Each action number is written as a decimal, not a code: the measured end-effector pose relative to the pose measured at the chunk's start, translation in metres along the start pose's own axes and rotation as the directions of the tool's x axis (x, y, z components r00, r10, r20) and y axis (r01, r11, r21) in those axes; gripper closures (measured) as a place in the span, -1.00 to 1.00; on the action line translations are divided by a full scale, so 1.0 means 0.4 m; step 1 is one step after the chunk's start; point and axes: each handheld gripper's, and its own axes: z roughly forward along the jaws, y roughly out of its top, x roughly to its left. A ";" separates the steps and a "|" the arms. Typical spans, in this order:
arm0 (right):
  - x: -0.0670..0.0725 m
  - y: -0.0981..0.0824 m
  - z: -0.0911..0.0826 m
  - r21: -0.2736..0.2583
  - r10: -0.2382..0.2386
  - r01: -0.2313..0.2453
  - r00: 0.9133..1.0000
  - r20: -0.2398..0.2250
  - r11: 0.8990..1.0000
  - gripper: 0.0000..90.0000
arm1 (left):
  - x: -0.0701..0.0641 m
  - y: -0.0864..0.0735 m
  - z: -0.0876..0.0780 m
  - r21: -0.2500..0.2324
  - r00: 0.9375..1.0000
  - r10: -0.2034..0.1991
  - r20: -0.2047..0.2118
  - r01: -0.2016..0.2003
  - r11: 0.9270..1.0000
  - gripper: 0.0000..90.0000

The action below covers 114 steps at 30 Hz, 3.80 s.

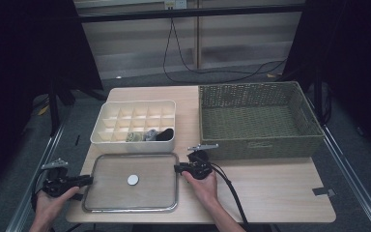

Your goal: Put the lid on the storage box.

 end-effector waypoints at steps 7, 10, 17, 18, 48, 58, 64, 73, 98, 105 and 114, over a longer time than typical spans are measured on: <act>-0.008 -0.019 -0.001 -0.056 0.115 -0.116 0.993 -0.033 0.992 0.54 | 0.001 0.005 0.002 0.007 1.000 -0.003 0.001 0.003 1.000 0.59; -0.013 -0.030 -0.002 -0.079 0.174 -0.178 0.983 -0.059 0.981 0.54 | 0.003 0.004 0.002 0.003 1.000 -0.005 0.001 0.005 1.000 0.59; -0.026 -0.036 -0.001 -0.082 0.253 -0.262 0.962 -0.106 0.962 0.56 | 0.005 0.006 0.002 0.007 1.000 -0.002 0.004 0.002 1.000 0.60; -0.026 -0.036 -0.001 -0.082 0.253 -0.262 0.962 -0.106 0.962 0.56 | 0.005 0.006 0.002 0.007 1.000 -0.002 0.004 0.002 1.000 0.60; -0.034 -0.034 0.026 0.010 0.325 -0.333 0.913 -0.247 0.943 0.56 | 0.018 0.014 0.008 0.005 0.999 -0.018 0.031 0.018 1.000 0.61; -0.046 -0.034 0.019 0.011 0.341 -0.352 0.898 -0.277 0.936 0.69 | 0.018 0.006 0.007 -0.018 0.998 -0.039 0.055 0.040 0.999 0.45; -0.047 -0.036 0.013 -0.003 0.332 -0.349 0.893 -0.305 0.937 0.72 | 0.014 0.014 0.007 0.000 0.997 -0.035 0.062 0.035 0.999 0.21; -0.045 -0.036 0.006 -0.024 0.301 -0.325 0.898 -0.320 0.945 0.73 | 0.012 0.008 0.002 -0.005 0.994 -0.061 0.094 0.062 0.998 -0.13; -0.021 -0.024 -0.024 -0.085 0.212 -0.252 0.922 -0.323 0.964 0.75 | -0.001 -0.025 -0.012 -0.004 0.981 -0.084 0.177 0.087 0.996 0.13; -0.007 -0.012 -0.036 -0.100 0.174 -0.211 0.940 -0.292 0.972 0.71 | 0.004 -0.022 -0.034 -0.044 0.979 -0.074 0.192 0.084 0.996 0.31; 0.002 0.001 -0.045 -0.095 0.140 -0.169 0.956 -0.256 0.981 0.66 | -0.002 -0.020 -0.046 -0.078 0.980 -0.050 0.191 0.065 0.995 0.39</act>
